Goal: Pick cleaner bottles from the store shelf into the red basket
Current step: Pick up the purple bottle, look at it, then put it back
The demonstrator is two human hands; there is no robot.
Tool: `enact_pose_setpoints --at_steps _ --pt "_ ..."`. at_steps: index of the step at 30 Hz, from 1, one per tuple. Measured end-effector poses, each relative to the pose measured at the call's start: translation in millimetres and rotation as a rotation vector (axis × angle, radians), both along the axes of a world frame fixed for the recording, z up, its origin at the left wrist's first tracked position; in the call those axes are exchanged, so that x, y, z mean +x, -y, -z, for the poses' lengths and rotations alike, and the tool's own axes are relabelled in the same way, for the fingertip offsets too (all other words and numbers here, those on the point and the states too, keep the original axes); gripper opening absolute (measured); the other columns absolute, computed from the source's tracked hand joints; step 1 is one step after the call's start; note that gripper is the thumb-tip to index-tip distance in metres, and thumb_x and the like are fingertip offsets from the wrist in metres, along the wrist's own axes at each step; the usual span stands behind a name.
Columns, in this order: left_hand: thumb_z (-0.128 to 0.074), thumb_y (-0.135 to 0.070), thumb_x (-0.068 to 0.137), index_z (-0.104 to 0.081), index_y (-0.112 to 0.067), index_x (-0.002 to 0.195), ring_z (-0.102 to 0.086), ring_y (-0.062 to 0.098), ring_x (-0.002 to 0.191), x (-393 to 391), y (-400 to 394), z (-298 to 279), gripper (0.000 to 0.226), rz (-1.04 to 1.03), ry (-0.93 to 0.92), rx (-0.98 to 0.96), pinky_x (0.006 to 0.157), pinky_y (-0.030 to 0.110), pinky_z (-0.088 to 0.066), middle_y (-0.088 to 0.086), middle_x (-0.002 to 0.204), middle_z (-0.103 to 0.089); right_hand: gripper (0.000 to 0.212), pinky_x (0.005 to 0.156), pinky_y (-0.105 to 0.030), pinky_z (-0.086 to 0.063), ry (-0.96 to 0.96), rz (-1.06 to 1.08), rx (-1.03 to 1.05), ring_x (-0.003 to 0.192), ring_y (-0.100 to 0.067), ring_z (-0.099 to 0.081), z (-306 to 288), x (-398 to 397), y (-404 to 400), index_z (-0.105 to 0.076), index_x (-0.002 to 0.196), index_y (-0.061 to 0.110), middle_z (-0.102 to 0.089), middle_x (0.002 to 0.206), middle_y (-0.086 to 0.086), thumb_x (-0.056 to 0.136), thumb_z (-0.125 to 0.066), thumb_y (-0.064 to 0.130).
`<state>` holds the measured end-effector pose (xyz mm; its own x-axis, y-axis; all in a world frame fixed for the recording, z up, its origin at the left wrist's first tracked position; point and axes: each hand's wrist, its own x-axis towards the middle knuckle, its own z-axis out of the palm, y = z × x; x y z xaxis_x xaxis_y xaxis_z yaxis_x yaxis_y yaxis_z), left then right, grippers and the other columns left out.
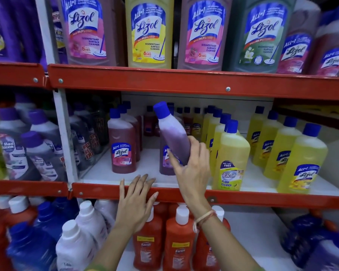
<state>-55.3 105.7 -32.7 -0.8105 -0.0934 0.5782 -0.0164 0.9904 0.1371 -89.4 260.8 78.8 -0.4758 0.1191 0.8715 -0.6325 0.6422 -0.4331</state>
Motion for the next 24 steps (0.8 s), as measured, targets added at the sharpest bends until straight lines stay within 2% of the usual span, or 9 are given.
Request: enact_pose_setpoints --at_steps 4,7,9,12,14,16,20,22,24 --pt "-0.024 -0.052 0.095 -0.038 -0.031 0.136 -0.039 0.021 0.134 2 -2 0 0.049 -0.005 0.019 0.004 0.113 0.051 -0.008 -0.001 0.143 -0.048 0.054 0.058 -0.032 -0.052 -0.098 0.219 0.07 0.087 -0.028 -0.056 -1 26 -12 -0.053 0.119 0.01 -0.06 0.096 -0.013 0.078 -0.073 0.039" --pt "-0.02 -0.055 0.095 -0.04 -0.031 0.135 -0.042 0.022 0.132 4 -2 -3 0.051 -0.006 0.035 -0.005 0.112 0.05 -0.008 0.0 0.141 -0.05 0.058 0.062 -0.031 -0.052 -0.066 0.16 0.048 0.086 -0.026 -0.057 -1 35 -15 -0.053 0.119 0.01 -0.061 0.097 -0.011 0.075 -0.076 0.041" --pt "-0.018 -0.056 0.095 -0.041 -0.031 0.135 -0.043 0.022 0.131 6 -1 -4 0.052 -0.003 0.04 -0.018 0.112 0.049 -0.007 -0.001 0.14 -0.051 0.057 0.067 -0.029 -0.051 -0.002 -0.026 -0.056 0.088 -0.02 -0.058 -5 37 -19 -0.054 0.118 0.015 -0.062 0.099 -0.005 0.074 -0.077 0.043" --pt "-0.018 -0.057 0.095 -0.043 -0.032 0.133 -0.042 0.02 0.131 6 0 -4 0.052 0.0 0.047 -0.029 0.112 0.047 -0.004 -0.002 0.14 -0.051 0.052 0.069 -0.027 -0.056 0.201 -0.505 -0.321 0.09 -0.013 -0.064 -17 38 -28 -0.058 0.11 0.023 -0.068 0.099 0.004 0.067 -0.084 0.036" --pt "-0.018 -0.057 0.095 -0.043 -0.029 0.131 -0.039 0.019 0.131 5 1 -3 0.052 0.004 0.052 -0.03 0.112 0.047 -0.003 -0.001 0.138 -0.053 0.051 0.064 -0.023 -0.056 0.357 -0.795 -0.458 0.084 -0.014 -0.07 -21 33 -33 -0.061 0.106 0.019 -0.074 0.094 0.001 0.062 -0.087 0.025" --pt "-0.016 -0.057 0.095 -0.044 -0.023 0.131 -0.034 0.019 0.131 3 2 -1 0.056 -0.002 0.052 -0.034 0.111 0.047 -0.003 0.002 0.137 -0.054 0.055 0.066 -0.026 -0.058 0.491 -1.024 -0.564 0.084 -0.021 -0.072 -21 22 -35 -0.064 0.102 0.014 -0.077 0.09 -0.004 0.055 -0.091 0.026" --pt "-0.024 -0.049 0.094 -0.048 -0.016 0.133 -0.03 0.022 0.132 -3 10 7 0.057 0.008 0.037 -0.106 0.111 0.052 -0.005 0.008 0.137 -0.054 0.07 0.07 -0.035 -0.06 0.721 -1.42 -0.624 0.08 -0.021 -0.072 -12 6 -41 -0.064 0.098 0.009 -0.076 0.088 -0.007 0.041 -0.096 0.031" --pt "-0.04 -0.042 0.08 -0.041 -0.018 0.135 -0.028 0.024 0.133 -6 14 10 0.06 0.021 0.052 -0.15 0.109 0.057 -0.009 0.009 0.139 -0.052 0.072 0.072 -0.035 -0.06 0.778 -1.542 -0.6 0.078 -0.021 -0.072 -9 2 -44 -0.063 0.099 0.006 -0.076 0.086 -0.009 0.04 -0.097 0.028" --pt "-0.043 -0.042 0.074 -0.034 -0.02 0.137 -0.028 0.027 0.133 -9 15 11 0.067 0.012 0.059 -0.184 0.108 0.059 -0.01 0.01 0.14 -0.051 0.069 0.074 -0.036 -0.059 0.815 -1.612 -0.575 0.077 -0.022 -0.072 -5 -2 -45 -0.067 0.096 0.007 -0.075 0.084 -0.01 0.037 -0.098 0.027"
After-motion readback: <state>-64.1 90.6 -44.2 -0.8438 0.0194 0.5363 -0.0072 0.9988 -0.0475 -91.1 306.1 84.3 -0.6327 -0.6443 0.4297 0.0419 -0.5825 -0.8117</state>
